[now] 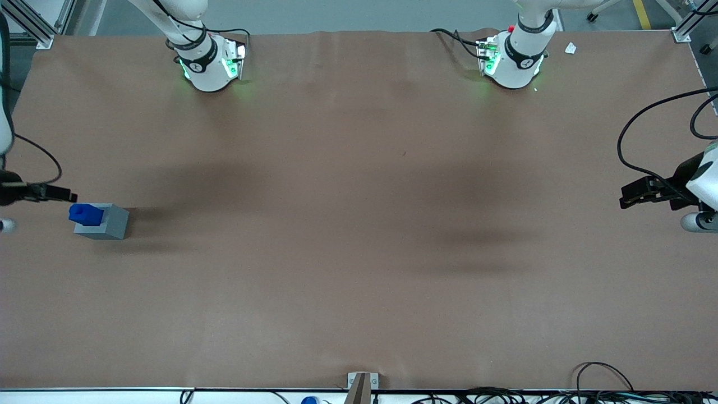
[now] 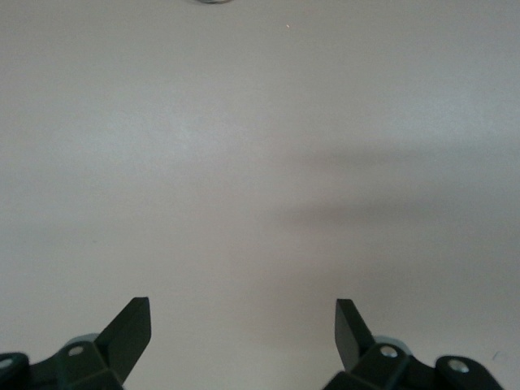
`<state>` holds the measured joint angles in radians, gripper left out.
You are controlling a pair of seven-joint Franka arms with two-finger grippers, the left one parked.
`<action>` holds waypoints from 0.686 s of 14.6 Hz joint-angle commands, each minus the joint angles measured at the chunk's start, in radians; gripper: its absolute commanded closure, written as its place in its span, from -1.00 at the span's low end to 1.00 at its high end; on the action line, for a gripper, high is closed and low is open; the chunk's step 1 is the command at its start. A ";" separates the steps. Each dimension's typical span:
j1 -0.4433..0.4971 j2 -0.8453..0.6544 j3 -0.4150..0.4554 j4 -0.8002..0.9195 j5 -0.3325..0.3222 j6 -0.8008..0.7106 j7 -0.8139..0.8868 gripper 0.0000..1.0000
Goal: Insert blue part into gray base with right arm
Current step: 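Open the right gripper and raise it away from the base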
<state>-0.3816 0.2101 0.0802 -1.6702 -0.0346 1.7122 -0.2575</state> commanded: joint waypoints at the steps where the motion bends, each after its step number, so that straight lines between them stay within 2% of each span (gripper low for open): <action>1: 0.032 -0.148 0.000 -0.040 0.016 -0.081 0.038 -1.00; 3: 0.062 -0.208 0.001 -0.040 0.018 -0.132 0.078 -1.00; 8: 0.222 -0.300 0.000 -0.043 0.042 -0.201 0.323 -1.00; 10: 0.268 -0.313 -0.002 -0.042 0.042 -0.217 0.365 -1.00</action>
<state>-0.1471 -0.0595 0.0873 -1.6740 -0.0030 1.4976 0.0644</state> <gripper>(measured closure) 0.000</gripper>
